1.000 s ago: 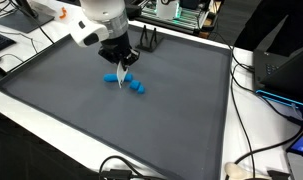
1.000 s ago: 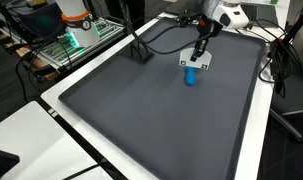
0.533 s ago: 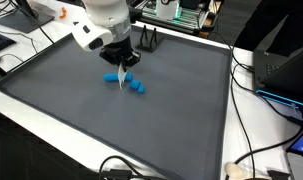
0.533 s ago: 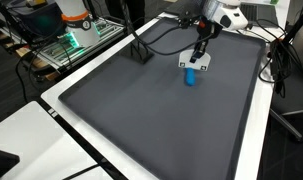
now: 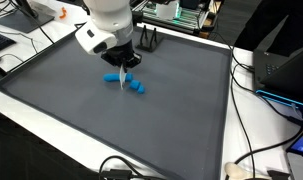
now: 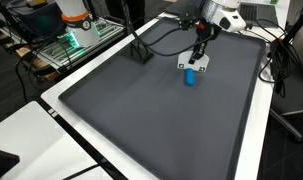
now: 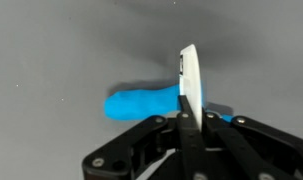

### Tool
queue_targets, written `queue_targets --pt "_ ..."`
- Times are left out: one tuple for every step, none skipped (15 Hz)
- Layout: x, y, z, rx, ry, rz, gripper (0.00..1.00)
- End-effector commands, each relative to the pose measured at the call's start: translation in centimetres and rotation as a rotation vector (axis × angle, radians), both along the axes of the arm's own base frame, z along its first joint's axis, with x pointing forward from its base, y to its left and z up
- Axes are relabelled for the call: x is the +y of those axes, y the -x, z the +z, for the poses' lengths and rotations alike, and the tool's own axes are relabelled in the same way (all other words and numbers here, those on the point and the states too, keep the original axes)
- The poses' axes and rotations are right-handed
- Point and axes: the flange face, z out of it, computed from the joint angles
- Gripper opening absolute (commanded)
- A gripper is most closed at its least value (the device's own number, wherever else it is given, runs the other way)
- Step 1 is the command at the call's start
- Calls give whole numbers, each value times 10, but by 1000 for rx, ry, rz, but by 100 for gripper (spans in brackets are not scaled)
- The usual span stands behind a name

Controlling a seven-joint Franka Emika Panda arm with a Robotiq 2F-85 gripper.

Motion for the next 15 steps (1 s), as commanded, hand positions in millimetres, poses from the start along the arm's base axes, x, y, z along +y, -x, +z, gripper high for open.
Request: queue_targets --pt "-2 8 -19 19 23 22 1" --pt "-3 9 -21 24 22 20 1" --pt "-4 11 -22 30 20 17 1" --pt "-5 12 -23 32 18 14 1" --pt "-6 14 -24 36 17 10 1" --pt "-7 16 -25 40 11 7 1" --pt "-8 18 -26 42 12 4 1" --pt "-10 20 -27 43 9 -1 1" --pt "-11 21 -27 44 6 -4 1" --pt "-12 23 -27 45 4 -7 1" --pt "-14 24 -26 44 3 -11 1" --pt "-15 26 -25 44 4 -12 1" --pt "-17 27 -24 44 2 -14 1" --pt "-18 29 -23 42 0 -16 1" --pt "-20 31 -22 42 0 -18 1"
